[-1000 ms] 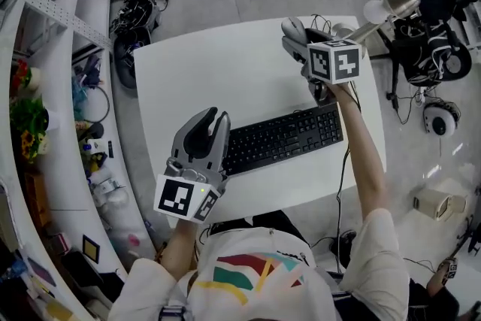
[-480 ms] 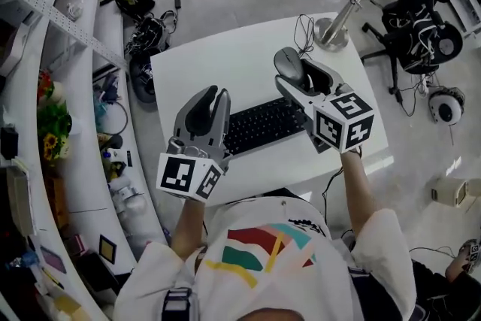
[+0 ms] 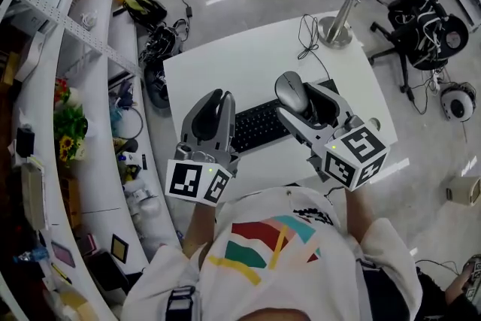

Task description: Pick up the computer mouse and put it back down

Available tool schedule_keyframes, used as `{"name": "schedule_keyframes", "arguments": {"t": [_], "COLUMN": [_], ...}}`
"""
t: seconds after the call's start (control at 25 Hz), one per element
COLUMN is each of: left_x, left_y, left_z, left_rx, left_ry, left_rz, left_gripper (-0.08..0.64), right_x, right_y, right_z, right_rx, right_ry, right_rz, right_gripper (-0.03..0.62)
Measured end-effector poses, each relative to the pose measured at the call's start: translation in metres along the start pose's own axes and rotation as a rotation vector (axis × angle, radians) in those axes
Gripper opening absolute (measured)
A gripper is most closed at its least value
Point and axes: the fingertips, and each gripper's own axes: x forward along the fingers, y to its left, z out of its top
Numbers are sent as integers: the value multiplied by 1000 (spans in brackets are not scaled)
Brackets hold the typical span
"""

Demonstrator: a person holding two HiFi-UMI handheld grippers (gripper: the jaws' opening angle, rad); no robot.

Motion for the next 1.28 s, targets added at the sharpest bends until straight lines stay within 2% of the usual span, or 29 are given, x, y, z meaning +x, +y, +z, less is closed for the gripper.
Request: {"name": "schedule_keyframes", "arguments": {"t": [0.08,0.52,0.72,1.0,1.28], "left_x": [1,-2,-8,-25,-59], "left_y": [0,17,29,63,118], "left_z": [0,7,5,-6,-31], "left_rx": [23,-14,-11,-29,-60], "left_ry": [1,-35,-37,-21,16], "left_rz": [25,72,103,191,346], "left_gripper": [44,44,43,44,43], "right_x": [0,11,32,110,222], "right_y": [1,-1,3,16,41], "right_z": [-2,-4,-4,-16,-71], "right_rx": [2,-13,-17,-60,-158], "right_ry": [13,38,58,123,288], "right_rz": [14,34,78,191,312], "right_gripper": [304,304,304,304,304]}}
